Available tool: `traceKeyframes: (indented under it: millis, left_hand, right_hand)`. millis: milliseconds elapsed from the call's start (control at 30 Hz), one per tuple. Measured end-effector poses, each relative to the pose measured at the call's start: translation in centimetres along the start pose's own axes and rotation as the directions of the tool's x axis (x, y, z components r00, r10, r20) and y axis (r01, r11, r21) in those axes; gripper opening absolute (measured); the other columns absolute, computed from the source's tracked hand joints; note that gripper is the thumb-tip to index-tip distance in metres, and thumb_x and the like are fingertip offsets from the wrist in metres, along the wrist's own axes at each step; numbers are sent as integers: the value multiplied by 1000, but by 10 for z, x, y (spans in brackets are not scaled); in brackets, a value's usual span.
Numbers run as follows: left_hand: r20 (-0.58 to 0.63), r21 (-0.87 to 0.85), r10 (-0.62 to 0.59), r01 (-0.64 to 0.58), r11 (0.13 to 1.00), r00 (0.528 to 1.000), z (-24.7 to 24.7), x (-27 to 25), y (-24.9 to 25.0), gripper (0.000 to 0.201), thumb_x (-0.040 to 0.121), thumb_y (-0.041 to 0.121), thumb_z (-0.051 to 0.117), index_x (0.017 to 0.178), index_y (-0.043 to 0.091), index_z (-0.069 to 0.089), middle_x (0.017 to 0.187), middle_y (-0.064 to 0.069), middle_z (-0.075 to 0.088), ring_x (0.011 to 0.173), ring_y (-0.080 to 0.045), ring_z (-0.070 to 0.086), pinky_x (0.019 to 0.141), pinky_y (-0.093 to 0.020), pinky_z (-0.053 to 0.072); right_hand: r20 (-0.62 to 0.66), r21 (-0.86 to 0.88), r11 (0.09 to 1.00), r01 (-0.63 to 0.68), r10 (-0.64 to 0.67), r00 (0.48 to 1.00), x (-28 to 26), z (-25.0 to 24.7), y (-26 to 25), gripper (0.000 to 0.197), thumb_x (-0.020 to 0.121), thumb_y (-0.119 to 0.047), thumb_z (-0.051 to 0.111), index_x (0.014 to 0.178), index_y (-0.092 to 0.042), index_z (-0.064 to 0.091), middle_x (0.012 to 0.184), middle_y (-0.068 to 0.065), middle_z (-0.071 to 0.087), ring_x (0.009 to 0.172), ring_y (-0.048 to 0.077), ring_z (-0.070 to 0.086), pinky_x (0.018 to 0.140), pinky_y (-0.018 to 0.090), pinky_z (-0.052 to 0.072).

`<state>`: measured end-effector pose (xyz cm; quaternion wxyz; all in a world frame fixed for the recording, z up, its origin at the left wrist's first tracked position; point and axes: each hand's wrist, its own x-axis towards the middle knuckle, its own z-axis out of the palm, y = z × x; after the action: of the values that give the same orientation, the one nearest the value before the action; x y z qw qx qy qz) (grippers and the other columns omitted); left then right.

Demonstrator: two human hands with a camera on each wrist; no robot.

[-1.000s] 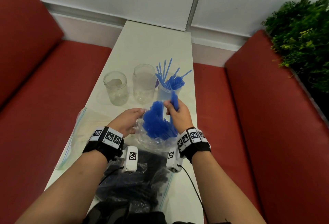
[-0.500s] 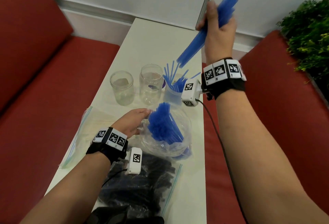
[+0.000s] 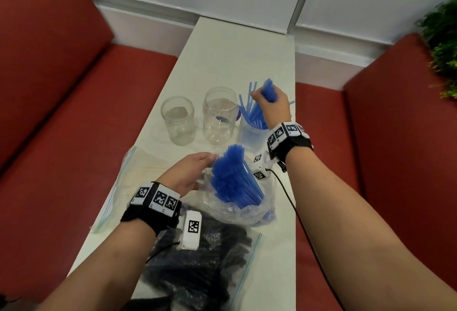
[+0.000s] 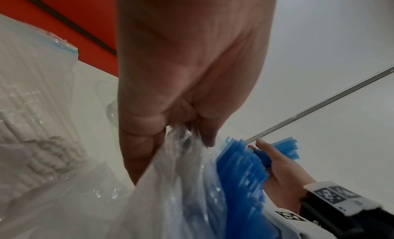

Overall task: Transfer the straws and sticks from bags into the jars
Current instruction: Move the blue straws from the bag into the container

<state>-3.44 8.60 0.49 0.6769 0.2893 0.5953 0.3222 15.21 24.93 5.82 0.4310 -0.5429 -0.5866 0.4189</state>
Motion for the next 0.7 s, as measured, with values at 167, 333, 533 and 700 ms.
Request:
traceKeyframes:
  millis: [167, 333, 533, 700]
  left_hand:
    - [-13, 1, 0, 0, 1000, 1000, 0, 2, 3, 28, 107, 30, 49, 120, 18, 71, 122, -2, 72, 104, -29, 67, 79, -41, 58]
    - [-4, 5, -2, 2, 1000, 1000, 1, 2, 5, 28, 107, 29, 49, 120, 18, 71, 120, -2, 72, 107, -30, 66, 78, -40, 58]
    - [8, 16, 9, -9, 1000, 1000, 1, 4, 4, 27, 106, 31, 51, 117, 20, 73, 118, -1, 73, 102, -28, 67, 80, -40, 58]
    - [-8, 18, 9, -9, 1000, 1000, -1, 6, 0, 27, 106, 30, 51, 112, 22, 75, 116, 0, 74, 93, -25, 63, 83, -43, 56]
  right_hand:
    - [-99, -79, 971, 225, -233, 967, 5, -6, -13, 16, 87, -7, 68, 102, -10, 65, 97, -1, 68, 92, 12, 63, 90, 36, 54]
    - [184, -678, 657, 331, -284, 941, 5, 2, 3, 50, 104, -46, 45, 151, -30, 40, 164, 3, 25, 153, 27, 16, 125, 50, 6]
    - [360, -843, 414, 342, -35, 932, -5, 3, 25, 66, 100, -67, 20, 159, -37, 17, 169, -3, -1, 154, 30, -14, 121, 58, -12]
    - [-8, -842, 534, 78, -157, 988, -7, -5, 22, 67, 104, -58, 26, 161, -24, 13, 169, 7, -1, 154, 36, -10, 121, 54, -11]
